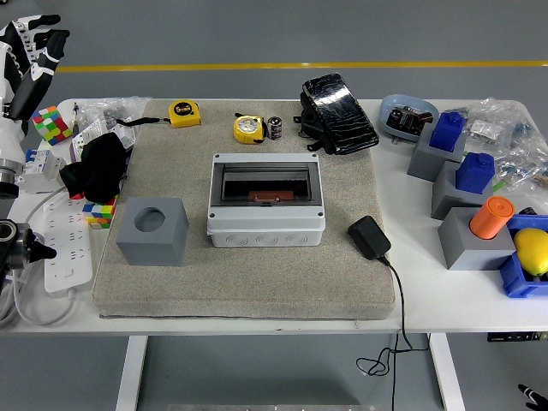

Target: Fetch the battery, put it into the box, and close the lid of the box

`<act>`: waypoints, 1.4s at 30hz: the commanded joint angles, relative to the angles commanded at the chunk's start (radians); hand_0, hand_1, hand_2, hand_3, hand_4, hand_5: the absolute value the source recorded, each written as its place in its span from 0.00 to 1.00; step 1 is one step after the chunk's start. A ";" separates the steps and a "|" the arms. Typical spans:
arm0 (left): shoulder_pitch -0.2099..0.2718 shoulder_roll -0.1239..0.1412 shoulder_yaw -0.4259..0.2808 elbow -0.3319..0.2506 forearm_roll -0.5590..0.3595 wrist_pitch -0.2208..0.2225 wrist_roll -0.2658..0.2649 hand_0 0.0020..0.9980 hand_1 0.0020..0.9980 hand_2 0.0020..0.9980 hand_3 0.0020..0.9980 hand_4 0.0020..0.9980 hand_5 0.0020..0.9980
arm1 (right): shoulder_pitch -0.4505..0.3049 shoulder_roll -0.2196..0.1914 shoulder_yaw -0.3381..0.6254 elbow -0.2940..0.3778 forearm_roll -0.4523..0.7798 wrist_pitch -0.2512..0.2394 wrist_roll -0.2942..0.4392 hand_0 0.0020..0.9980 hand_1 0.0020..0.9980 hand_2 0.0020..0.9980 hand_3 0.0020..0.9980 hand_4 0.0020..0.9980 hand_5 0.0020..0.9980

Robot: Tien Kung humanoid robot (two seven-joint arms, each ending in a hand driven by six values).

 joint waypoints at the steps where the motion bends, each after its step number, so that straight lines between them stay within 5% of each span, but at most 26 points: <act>1: 0.000 0.002 0.001 -0.003 0.001 -0.002 0.001 0.56 0.66 0.65 0.68 1.00 0.83 | 0.002 -0.002 -0.001 0.000 0.002 -0.002 0.001 0.66 0.63 0.64 0.55 0.95 0.45; 42: -0.009 -0.001 0.032 -0.009 -0.003 -0.008 0.008 0.54 0.66 0.65 0.68 1.00 0.84 | -0.008 -0.003 0.015 -0.002 0.001 0.002 0.007 0.66 0.63 0.64 0.55 0.94 0.46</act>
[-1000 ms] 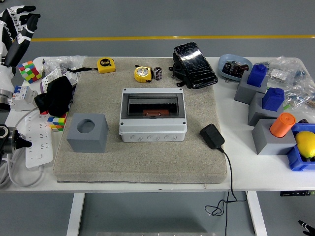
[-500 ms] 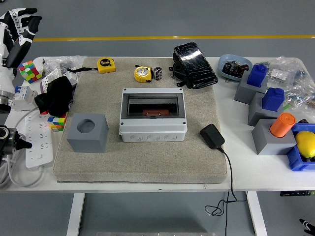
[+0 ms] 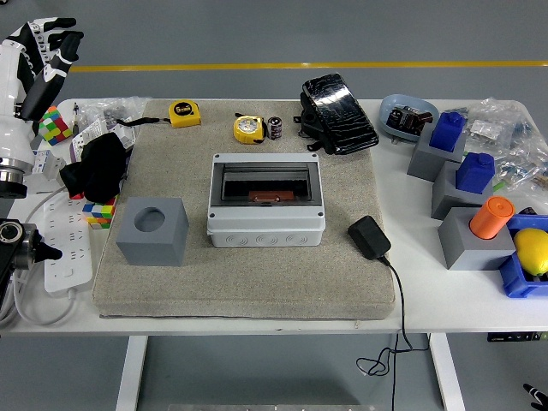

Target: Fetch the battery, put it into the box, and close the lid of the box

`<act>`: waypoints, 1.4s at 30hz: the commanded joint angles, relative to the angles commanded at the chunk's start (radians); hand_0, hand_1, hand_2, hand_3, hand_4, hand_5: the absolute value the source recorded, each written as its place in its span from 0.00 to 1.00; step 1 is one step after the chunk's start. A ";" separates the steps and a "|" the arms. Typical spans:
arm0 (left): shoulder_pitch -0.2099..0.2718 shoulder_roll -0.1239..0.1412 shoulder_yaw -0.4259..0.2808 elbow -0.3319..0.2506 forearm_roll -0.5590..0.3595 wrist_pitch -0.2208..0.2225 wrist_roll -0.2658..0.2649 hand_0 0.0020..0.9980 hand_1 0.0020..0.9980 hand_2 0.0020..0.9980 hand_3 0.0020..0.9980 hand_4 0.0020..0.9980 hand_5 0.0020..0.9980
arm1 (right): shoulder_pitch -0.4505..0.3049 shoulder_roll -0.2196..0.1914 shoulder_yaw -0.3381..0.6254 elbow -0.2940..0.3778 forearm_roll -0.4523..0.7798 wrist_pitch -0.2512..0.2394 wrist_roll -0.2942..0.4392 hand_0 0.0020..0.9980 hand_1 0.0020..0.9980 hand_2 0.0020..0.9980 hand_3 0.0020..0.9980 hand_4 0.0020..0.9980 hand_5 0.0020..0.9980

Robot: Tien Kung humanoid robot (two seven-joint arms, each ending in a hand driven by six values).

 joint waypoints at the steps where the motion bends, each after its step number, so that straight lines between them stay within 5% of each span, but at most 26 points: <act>1: 0.001 0.000 0.000 0.000 0.000 0.000 0.000 0.54 0.66 0.65 0.68 1.00 0.84 | 0.000 0.000 0.001 0.001 -0.001 0.000 0.000 0.66 0.63 0.64 0.55 0.94 0.46; 42: -0.006 0.013 0.023 0.000 -0.002 0.000 0.002 0.54 0.66 0.65 0.68 1.00 0.84 | -0.003 0.002 -0.024 -0.002 0.010 0.002 -0.007 0.66 0.63 0.64 0.55 0.94 0.46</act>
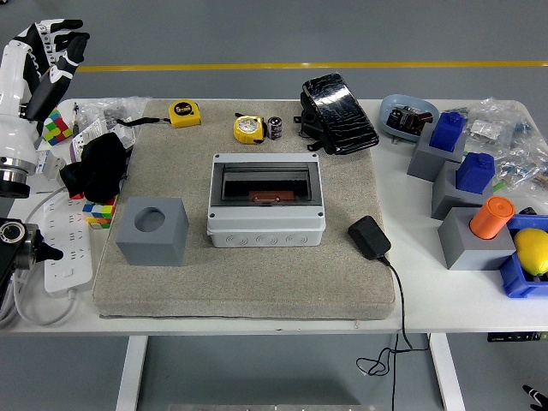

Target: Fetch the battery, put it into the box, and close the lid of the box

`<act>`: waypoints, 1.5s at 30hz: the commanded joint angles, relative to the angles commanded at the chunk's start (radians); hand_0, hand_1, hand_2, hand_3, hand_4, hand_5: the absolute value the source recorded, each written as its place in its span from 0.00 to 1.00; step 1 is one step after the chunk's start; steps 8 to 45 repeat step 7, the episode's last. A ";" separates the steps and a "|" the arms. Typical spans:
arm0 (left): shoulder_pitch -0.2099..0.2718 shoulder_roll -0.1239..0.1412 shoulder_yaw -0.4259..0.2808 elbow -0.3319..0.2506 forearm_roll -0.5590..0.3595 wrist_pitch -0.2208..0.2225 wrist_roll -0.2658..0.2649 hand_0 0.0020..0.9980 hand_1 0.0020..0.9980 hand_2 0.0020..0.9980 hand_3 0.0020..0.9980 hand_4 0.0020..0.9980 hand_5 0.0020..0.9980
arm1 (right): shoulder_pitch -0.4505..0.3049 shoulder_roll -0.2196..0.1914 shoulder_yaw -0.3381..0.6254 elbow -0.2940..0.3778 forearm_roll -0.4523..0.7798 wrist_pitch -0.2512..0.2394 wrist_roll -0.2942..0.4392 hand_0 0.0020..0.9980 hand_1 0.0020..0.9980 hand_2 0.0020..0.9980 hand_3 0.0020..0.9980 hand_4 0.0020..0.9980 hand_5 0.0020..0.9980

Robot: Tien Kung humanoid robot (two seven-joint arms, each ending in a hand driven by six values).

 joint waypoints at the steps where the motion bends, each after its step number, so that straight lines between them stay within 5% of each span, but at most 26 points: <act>1: 0.004 -0.001 -0.003 -0.003 0.000 0.001 0.000 0.54 0.66 0.65 0.68 1.00 0.84 | 0.001 0.000 0.001 0.002 -0.001 -0.002 0.001 0.66 0.63 0.64 0.55 0.94 0.46; 45: 0.010 0.006 -0.002 -0.006 0.000 0.000 0.001 0.54 0.66 0.65 0.68 1.00 0.84 | 0.007 -0.005 -0.004 0.005 -0.001 -0.008 0.001 0.66 0.63 0.64 0.55 0.94 0.46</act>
